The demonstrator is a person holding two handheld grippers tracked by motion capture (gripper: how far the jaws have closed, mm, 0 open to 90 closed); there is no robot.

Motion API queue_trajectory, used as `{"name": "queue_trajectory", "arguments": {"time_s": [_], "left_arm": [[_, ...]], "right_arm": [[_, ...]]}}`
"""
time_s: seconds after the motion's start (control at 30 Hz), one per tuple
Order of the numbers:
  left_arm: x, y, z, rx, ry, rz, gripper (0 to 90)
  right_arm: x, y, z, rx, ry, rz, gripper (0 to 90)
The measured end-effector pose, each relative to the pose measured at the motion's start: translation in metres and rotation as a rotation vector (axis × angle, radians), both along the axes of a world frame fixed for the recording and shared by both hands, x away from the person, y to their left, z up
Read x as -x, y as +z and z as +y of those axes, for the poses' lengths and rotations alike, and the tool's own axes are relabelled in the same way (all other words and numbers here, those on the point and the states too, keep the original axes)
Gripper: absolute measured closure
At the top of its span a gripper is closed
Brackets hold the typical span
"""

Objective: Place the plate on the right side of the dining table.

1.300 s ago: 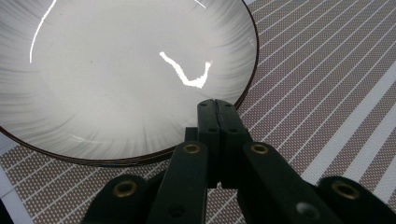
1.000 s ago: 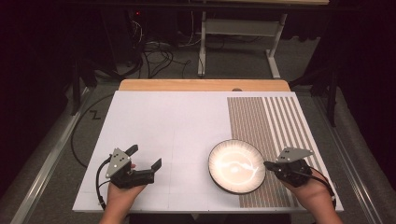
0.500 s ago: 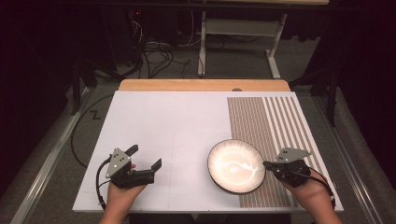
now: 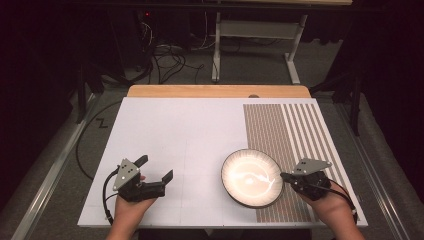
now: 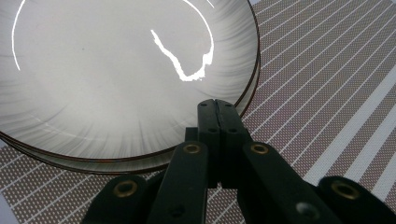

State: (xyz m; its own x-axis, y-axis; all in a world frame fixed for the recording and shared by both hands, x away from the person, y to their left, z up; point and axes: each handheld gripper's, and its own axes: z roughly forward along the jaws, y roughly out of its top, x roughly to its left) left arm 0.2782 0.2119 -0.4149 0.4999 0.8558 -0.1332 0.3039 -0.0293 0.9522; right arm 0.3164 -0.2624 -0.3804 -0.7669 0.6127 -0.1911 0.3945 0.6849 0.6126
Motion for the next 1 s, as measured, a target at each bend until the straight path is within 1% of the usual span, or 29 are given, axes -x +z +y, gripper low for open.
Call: {"name": "queue_trajectory", "arguments": {"time_s": [0.5,1.0], "left_arm": [[0.000,0.000,0.000,0.006,-0.001,0.002,0.8],[0.000,0.000,0.001,0.016,-0.002,0.001,0.8]], "right_arm": [[-0.001,-0.001,0.003,-0.009,0.005,0.004,90.0],[-0.003,-0.009,0.011,-0.065,0.025,0.024,90.0]]}}
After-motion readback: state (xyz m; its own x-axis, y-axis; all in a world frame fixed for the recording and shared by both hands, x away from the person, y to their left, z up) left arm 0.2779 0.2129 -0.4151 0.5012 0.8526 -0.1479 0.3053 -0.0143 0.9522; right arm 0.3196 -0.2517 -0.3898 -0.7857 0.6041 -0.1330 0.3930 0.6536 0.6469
